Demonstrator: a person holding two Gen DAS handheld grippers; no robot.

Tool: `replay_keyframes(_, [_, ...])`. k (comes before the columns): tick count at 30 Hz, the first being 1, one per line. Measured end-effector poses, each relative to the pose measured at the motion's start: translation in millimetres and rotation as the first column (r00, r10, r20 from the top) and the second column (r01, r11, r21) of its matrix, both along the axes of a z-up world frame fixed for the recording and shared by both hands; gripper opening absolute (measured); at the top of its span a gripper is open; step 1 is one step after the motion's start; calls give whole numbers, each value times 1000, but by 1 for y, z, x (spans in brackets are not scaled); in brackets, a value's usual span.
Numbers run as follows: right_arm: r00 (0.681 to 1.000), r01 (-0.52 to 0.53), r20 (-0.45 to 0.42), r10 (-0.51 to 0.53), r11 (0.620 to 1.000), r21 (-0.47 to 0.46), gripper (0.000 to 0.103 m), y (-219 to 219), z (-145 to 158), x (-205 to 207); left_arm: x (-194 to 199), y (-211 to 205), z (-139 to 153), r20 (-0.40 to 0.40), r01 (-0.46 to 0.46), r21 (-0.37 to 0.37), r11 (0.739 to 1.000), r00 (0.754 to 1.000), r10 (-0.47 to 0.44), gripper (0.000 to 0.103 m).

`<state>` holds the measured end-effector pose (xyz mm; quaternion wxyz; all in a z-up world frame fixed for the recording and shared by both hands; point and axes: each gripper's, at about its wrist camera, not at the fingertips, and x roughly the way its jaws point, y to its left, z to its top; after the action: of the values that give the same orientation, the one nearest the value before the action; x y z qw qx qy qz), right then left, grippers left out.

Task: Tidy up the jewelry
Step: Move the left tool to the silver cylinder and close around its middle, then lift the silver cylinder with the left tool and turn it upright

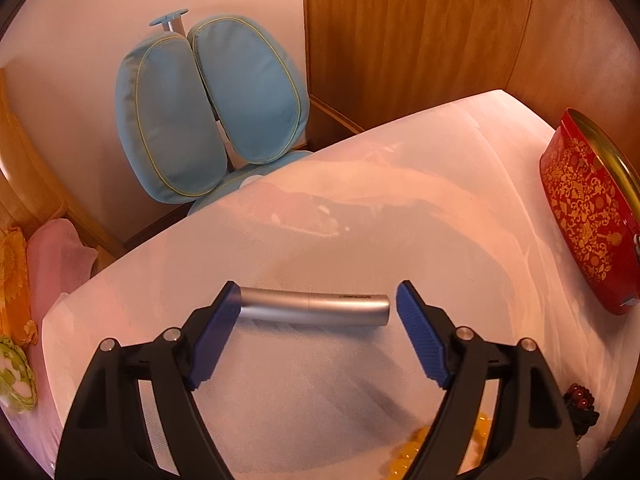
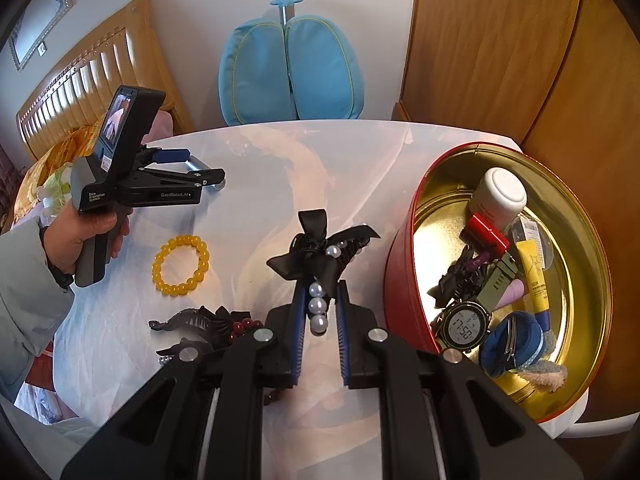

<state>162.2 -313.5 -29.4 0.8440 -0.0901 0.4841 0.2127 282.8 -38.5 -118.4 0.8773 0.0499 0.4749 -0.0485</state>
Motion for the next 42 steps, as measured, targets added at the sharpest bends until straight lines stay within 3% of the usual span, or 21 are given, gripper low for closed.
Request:
replay_keyframes(6, [1000, -3, -7, 2, 1000, -2, 16, 2, -3, 3, 9, -6, -5, -6, 10, 106, 994, 1000, -10, 80])
replay_keyframes(12, [1000, -5, -16, 5, 1000, -1, 16, 2, -6, 5, 12, -7, -8, -7, 11, 166, 986, 1000, -10, 80])
replay_keyframes(24, [1000, -7, -21, 7, 1000, 0, 16, 2, -8, 11, 10, 1, -4, -27, 34, 122, 992, 999, -31, 80])
replay_keyframes(27, [1000, -14, -21, 14, 1000, 4, 16, 4, -7, 13, 5, 7, -1, -61, 36, 71, 997, 998, -31, 80])
replay_keyframes(32, [999, -30, -22, 30, 1000, 9, 16, 9, -7, 16, -5, 23, 7, -125, 39, -114, 993, 991, -53, 80])
replay_keyframes(37, [999, -43, -19, 43, 999, 11, 16, 13, -6, 17, -18, 38, 14, -127, 27, -106, 994, 991, -41, 80])
replay_keyframes(39, [999, -45, -20, 46, 999, 12, 16, 14, -6, 17, -18, 49, 12, -147, -17, -123, 992, 989, -1, 80])
replay_keyframes(40, [999, -47, -21, 47, 999, 11, 16, 15, -6, 17, -18, 56, 11, -158, -59, -163, 985, 987, 33, 80])
replay_keyframes(42, [998, -50, -21, 51, 999, 11, 16, 17, -6, 18, -17, 72, 9, -200, -205, -300, 932, 968, 148, 80])
